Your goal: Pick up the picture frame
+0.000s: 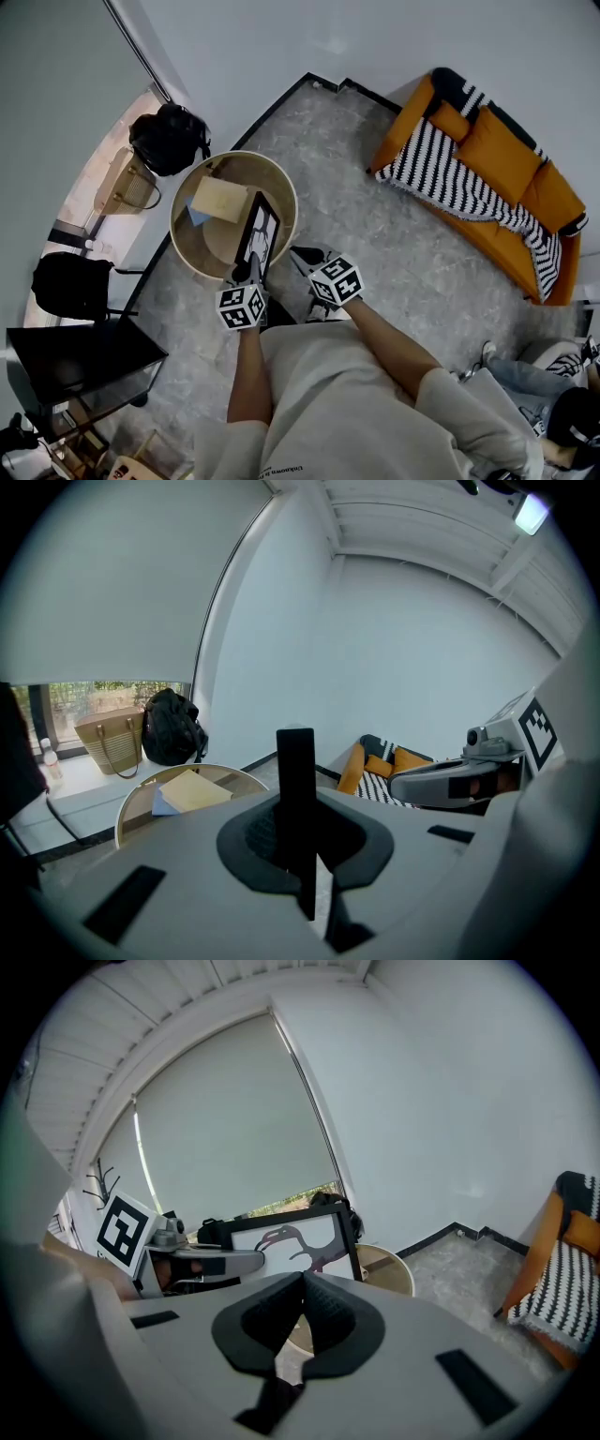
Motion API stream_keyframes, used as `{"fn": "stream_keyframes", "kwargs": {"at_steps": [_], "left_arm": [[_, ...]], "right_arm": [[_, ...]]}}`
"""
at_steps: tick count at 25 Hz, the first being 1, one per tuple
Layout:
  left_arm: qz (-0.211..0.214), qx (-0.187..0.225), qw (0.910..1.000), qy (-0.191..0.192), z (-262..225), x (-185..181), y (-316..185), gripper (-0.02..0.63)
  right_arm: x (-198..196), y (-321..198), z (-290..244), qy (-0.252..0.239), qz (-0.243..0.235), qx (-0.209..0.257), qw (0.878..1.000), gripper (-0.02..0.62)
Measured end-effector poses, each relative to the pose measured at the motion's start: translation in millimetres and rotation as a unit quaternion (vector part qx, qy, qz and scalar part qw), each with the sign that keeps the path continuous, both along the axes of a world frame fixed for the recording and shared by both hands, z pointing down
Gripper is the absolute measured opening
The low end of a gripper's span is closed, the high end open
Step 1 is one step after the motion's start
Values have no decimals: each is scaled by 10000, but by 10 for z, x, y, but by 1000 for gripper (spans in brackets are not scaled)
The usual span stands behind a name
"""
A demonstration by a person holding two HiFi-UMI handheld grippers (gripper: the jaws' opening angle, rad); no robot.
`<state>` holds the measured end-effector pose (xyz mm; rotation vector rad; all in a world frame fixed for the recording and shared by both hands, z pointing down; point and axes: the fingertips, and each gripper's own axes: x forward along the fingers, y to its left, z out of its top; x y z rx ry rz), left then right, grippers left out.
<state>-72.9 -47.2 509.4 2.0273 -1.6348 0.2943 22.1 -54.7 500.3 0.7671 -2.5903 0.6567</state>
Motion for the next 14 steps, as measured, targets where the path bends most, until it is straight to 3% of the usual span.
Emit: {"fn": "stream_keyframes", "kwargs": {"at_steps": [14], "left_arm": [[-22, 39, 10000, -21, 1, 9, -34, 29]], "right_arm": [[21, -40, -4, -38, -22, 45, 10000, 32]]}}
